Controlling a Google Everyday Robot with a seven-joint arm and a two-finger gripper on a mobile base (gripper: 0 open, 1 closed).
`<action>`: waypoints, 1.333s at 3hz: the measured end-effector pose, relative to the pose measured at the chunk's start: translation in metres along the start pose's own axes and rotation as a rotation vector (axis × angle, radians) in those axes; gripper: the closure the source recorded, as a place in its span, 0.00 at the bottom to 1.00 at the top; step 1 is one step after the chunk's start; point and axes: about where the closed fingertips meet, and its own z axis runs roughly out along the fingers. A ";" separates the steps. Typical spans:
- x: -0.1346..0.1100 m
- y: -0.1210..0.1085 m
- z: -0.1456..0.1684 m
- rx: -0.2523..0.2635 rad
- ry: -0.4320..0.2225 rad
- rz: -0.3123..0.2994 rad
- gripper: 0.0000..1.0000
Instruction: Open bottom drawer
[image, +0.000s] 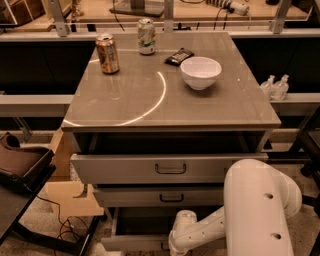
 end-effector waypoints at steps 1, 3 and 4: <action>0.000 0.010 -0.007 0.010 0.004 0.002 1.00; 0.002 0.055 -0.068 0.119 0.041 0.037 1.00; -0.002 0.103 -0.105 0.174 0.044 0.048 1.00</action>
Offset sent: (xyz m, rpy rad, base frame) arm -0.1720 -0.0141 0.1374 -0.0588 -0.1687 -0.0618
